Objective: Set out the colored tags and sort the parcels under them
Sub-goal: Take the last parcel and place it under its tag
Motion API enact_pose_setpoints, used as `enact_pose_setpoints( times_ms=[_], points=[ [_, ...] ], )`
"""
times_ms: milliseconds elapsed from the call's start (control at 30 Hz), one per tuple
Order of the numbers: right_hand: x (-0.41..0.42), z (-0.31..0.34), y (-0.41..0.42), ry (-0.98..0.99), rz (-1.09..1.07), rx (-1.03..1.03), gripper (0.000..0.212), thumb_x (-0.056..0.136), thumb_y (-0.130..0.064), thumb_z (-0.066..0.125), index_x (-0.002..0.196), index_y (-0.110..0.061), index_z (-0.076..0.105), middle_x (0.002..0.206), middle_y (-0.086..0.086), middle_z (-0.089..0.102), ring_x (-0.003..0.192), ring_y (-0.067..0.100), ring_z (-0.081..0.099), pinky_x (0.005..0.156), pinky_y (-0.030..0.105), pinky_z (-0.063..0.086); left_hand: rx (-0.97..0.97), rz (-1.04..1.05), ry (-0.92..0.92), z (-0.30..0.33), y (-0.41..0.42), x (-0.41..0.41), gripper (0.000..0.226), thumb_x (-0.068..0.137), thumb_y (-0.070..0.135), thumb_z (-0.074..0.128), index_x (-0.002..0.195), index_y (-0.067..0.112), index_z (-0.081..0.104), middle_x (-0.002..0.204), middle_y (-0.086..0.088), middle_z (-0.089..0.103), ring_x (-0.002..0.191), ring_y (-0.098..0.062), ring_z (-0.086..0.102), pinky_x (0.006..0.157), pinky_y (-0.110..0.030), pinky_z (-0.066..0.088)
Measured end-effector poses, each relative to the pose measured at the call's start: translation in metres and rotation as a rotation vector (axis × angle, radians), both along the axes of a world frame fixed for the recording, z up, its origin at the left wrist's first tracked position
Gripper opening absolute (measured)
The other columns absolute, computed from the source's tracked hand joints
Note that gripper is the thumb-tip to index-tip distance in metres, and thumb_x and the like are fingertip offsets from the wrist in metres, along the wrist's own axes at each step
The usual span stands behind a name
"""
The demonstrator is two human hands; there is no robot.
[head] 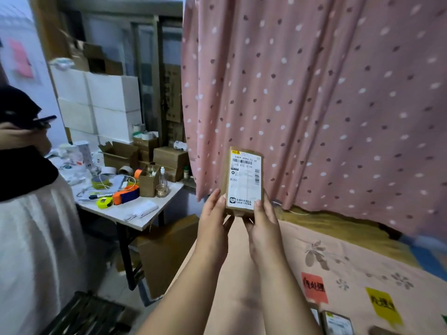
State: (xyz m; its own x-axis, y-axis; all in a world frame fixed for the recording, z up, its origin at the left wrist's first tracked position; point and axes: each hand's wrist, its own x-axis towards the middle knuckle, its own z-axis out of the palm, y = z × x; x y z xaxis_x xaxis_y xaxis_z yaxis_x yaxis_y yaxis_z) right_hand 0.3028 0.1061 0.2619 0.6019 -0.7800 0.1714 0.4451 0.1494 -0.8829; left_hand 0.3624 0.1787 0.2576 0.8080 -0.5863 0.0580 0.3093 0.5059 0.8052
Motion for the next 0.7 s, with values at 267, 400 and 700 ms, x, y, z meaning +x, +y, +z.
enact_pose_setpoints(
  times_ms=[267, 400, 700],
  points=[
    [-0.020, 0.045, 0.011, -0.132, 0.015, 0.123, 0.035, 0.103, -0.013, 0.039, 0.135, -0.020, 0.053, 0.129, 0.009, 0.064, 0.122, 0.028, 0.058, 0.099, 0.045, 0.048, -0.115, 0.024, 0.039, 0.040, 0.008, -0.016, 0.030, 0.102, 0.019, 0.045, 0.128, 0.020, 0.061, 0.124, -0.009, 0.067, 0.117, -0.024, 0.063, 0.094, -0.039, 0.049],
    [-0.029, 0.047, 0.015, -0.263, 0.089, 0.222, 0.037, 0.103, -0.012, 0.037, 0.133, -0.025, 0.055, 0.130, 0.010, 0.064, 0.120, 0.029, 0.059, 0.094, 0.045, 0.050, -0.117, -0.043, 0.098, 0.046, 0.007, -0.028, 0.035, 0.102, 0.026, 0.042, 0.128, 0.012, 0.061, 0.123, -0.014, 0.068, 0.121, -0.030, 0.060, 0.103, -0.047, 0.045],
    [-0.050, 0.049, 0.013, -0.076, -0.053, -0.037, 0.031, 0.101, -0.026, 0.048, 0.122, -0.047, 0.060, 0.124, -0.025, 0.064, 0.120, 0.001, 0.058, 0.111, 0.034, 0.039, -0.064, -0.110, -0.055, 0.064, 0.001, -0.063, 0.048, 0.105, 0.041, 0.026, 0.135, 0.018, 0.056, 0.126, -0.010, 0.067, 0.111, -0.022, 0.064, 0.097, -0.037, 0.048]
  ],
)
